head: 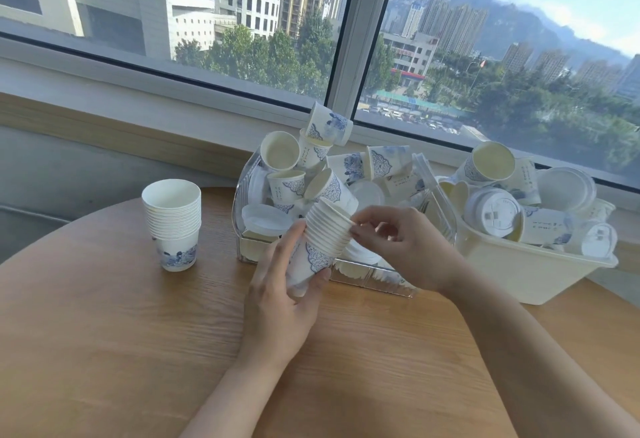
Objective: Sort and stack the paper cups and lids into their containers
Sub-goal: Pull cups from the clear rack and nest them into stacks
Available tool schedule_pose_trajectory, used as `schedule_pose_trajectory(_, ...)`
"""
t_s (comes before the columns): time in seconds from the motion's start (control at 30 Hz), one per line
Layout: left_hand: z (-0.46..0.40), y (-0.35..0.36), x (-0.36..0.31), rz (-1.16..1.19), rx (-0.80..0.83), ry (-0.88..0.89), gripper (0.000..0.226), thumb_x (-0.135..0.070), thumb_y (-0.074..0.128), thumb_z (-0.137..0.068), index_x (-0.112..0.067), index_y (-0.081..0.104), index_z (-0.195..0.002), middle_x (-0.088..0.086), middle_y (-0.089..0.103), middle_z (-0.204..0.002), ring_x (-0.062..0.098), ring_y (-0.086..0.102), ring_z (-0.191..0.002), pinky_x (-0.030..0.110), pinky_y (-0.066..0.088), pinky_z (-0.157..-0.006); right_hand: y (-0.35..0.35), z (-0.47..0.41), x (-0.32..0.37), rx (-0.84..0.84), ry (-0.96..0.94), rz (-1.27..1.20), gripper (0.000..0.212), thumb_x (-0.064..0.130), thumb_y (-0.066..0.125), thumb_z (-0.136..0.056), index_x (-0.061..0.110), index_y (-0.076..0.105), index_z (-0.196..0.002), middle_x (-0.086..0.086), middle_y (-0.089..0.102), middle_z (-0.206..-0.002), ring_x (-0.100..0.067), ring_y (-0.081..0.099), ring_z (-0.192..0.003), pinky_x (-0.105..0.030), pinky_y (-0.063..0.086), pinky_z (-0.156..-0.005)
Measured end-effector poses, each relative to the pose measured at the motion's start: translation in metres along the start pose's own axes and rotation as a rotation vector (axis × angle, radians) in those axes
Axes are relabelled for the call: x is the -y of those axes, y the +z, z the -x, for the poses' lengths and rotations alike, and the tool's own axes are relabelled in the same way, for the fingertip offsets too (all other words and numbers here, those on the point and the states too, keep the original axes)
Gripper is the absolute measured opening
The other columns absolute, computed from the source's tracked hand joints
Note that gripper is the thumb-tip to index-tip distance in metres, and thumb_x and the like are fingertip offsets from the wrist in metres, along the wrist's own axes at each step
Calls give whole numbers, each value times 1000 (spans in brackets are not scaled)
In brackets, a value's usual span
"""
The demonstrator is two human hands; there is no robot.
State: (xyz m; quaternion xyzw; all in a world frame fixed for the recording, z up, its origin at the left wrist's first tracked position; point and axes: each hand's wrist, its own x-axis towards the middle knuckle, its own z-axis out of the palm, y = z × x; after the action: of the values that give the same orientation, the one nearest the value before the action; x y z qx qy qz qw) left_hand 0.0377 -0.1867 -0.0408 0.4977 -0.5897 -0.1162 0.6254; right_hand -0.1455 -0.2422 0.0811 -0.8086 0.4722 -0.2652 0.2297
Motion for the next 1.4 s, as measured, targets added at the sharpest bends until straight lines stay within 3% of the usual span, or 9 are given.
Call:
schedule_pose_trajectory(0.13, -1, -1, 1, -6, 0, -8, 69, -31, 79, -90, -22, 49, -152, -7, 61, -138, -9, 51, -127, 2, 35, -99, 5, -4, 5, -68, 13, -60, 24, 49, 59, -100, 41, 73, -118, 17, 63, -113, 1, 58, -94, -19, 46, -86)
schedule_pose_trajectory(0.27, -1, -1, 1, -21, 0, 0, 68, -30, 79, -89, -17, 51, -150, -5, 61, -137, -13, 49, -126, 2, 34, -99, 16, -12, 5, 8, 37, -129, 39, 53, 53, -103, 42, 61, -139, 24, 68, -123, 7, 60, -114, -36, 51, -104)
schedule_pose_trajectory(0.5, -3, -4, 0, -25, -38, -40, 68, -36, 77, -89, -17, 53, -149, -9, 62, -134, -16, 47, -125, 3, 35, -100, 24, -22, 2, 29, -17, -212, 36, 51, 63, -99, 42, 62, -134, 18, 71, -120, -1, 66, -112, -41, 58, -95)
schedule_pose_trajectory(0.6, -4, -5, 1, -14, -59, -89, 69, -44, 75, -89, -24, 51, -150, -9, 62, -134, -12, 50, -124, 4, 37, -99, 20, -37, 4, -78, -57, 1, 35, 46, 53, -105, 42, 58, -140, 15, 65, -109, -4, 63, -98, -27, 51, -88)
schedule_pose_trajectory(0.77, -6, -8, 5, -5, -97, -136, 68, -48, 70, -88, -29, 50, -150, -13, 61, -135, 1, 55, -125, 6, 39, -98, 28, -66, -1, -97, -166, 662, 40, 31, 43, -111, 43, 47, -149, 5, 56, -107, -22, 57, -85, -36, 44, -72)
schedule_pose_trajectory(0.9, -7, -8, 6, 8, -99, -144, 68, -50, 69, -88, -28, 50, -150, -12, 61, -138, 2, 54, -129, 7, 38, -101, 24, -72, 0, -121, -185, 736, 22, 32, 50, -108, 30, 65, -124, 4, 61, -108, -25, 65, -88, -36, 47, -74)
schedule_pose_trajectory(1.03, -7, -8, 8, 4, -97, -152, 68, -51, 69, -89, -30, 49, -150, -11, 60, -141, 4, 53, -132, 6, 37, -103, 12, -62, 2, -280, -152, 603, 17, 32, 59, -104, 24, 73, -111, 6, 66, -98, -21, 64, -82, -37, 52, -71)
schedule_pose_trajectory(1.17, -5, -6, 8, 3, -95, -144, 67, -49, 71, -91, -32, 47, -151, -12, 59, -143, 5, 52, -134, 14, 41, -107, -4, -43, 14, -447, -102, 105, 13, 32, 61, -104, 25, 72, -105, 15, 67, -83, -4, 56, -70, -28, 50, -68)
schedule_pose_trajectory(1.4, 1, -11, 1, -1, -95, -92, 71, -60, 70, -91, -34, 43, -151, -10, 62, -135, 17, 62, -124, 39, 55, -99, 0, -18, 29, -161, -87, -75, 14, 29, 61, -104, 29, 73, -95, 9, 64, -72, -1, 47, -59, -17, 37, -63)
